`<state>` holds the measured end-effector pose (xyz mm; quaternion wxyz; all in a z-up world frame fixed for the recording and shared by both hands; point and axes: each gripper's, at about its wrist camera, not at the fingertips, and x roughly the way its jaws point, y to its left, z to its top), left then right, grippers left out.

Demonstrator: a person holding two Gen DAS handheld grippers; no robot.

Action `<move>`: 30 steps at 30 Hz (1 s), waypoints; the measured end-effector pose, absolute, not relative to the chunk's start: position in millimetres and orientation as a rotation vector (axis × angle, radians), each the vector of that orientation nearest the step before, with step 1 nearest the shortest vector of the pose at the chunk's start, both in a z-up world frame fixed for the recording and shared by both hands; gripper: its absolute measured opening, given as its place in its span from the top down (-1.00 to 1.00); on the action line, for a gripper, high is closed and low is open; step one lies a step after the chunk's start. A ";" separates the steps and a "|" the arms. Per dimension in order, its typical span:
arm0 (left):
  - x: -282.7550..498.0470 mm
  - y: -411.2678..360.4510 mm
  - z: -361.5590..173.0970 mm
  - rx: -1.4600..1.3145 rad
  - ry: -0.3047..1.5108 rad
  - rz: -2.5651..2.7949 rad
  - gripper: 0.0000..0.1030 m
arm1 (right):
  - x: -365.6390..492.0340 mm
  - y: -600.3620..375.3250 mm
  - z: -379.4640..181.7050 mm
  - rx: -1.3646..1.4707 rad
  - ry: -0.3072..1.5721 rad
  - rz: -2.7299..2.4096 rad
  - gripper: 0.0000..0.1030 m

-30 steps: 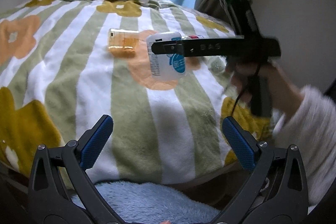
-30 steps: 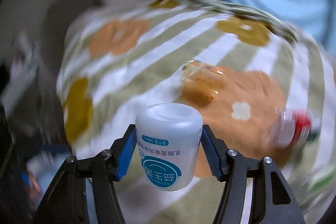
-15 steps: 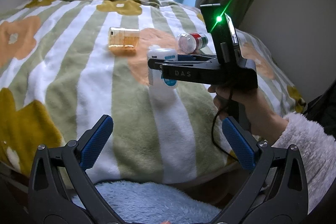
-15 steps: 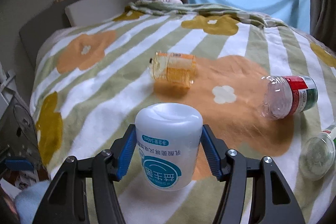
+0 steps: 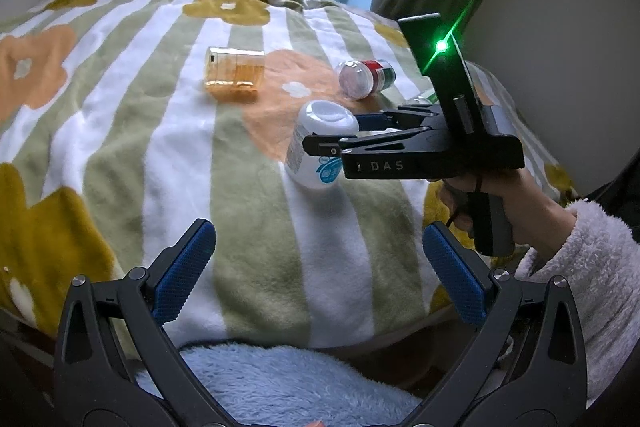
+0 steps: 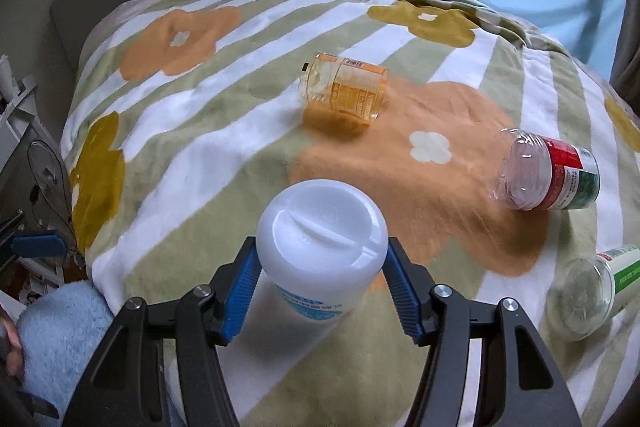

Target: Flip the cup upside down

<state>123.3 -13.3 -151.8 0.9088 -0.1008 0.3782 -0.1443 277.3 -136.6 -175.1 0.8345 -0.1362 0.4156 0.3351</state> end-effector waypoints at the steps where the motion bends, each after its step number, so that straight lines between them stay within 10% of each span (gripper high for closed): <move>1: 123.5 -13.4 -152.1 -0.210 0.782 -0.297 -1.00 | 277.1 -136.8 -175.2 -0.287 0.878 0.712 -0.11; 5: 124.6 -12.8 -152.9 -0.216 0.789 -0.300 -1.00 | 276.3 -132.2 -176.8 -0.312 0.879 0.711 -0.22; 11: 125.1 -13.2 -152.8 -0.218 0.790 -0.300 -1.00 | 277.8 -121.6 -187.9 -0.316 0.939 0.752 -0.99; 30: 115.9 -8.8 -142.2 -0.198 0.751 -0.265 -1.00 | 255.4 -135.3 -168.1 -0.260 0.898 0.699 -0.99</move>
